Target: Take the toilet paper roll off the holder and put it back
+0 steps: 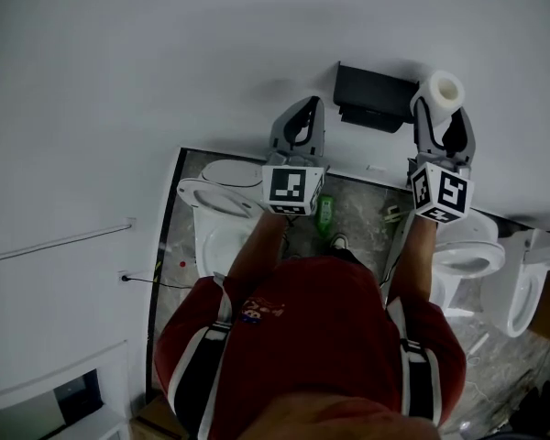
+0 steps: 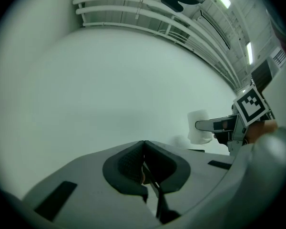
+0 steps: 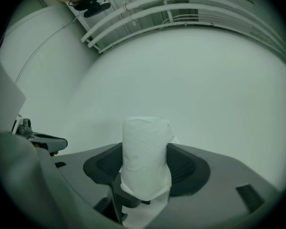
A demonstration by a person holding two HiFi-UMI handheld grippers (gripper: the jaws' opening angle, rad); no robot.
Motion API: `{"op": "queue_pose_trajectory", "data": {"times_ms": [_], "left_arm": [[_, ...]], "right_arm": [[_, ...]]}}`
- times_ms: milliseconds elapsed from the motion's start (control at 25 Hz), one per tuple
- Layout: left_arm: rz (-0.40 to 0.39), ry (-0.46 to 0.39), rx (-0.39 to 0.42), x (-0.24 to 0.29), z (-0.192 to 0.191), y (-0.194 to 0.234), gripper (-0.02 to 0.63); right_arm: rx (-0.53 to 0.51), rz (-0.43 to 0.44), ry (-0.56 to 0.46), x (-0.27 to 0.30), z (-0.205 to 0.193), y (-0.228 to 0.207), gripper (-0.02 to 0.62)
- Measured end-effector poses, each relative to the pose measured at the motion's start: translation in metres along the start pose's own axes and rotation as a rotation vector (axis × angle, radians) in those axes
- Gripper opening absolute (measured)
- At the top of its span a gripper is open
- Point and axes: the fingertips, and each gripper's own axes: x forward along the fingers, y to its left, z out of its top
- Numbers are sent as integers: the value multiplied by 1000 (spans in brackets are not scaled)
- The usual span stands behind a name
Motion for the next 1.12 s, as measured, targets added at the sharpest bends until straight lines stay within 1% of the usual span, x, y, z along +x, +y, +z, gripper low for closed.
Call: {"op": "queue_pose_trajectory", "data": {"times_ms": [280,520,720,880,1120], "left_arm": [[83,6,3,-10,0,26,18],[127,19,4,-17,-3,39,18],[143,30,-1,-22,-8,43,18],[144,47,3,-25,-12,43,18],[136,60,-4,-30,-12,39,18]], "right_arm": [[7,83,2,24,-4,26,291],[17,131,32,35,-19,42,291],[23,149,70,38,-34,48,291],[37,139,88,38,-44,47,293],[47,145,88,35,-42,47,296]]}}
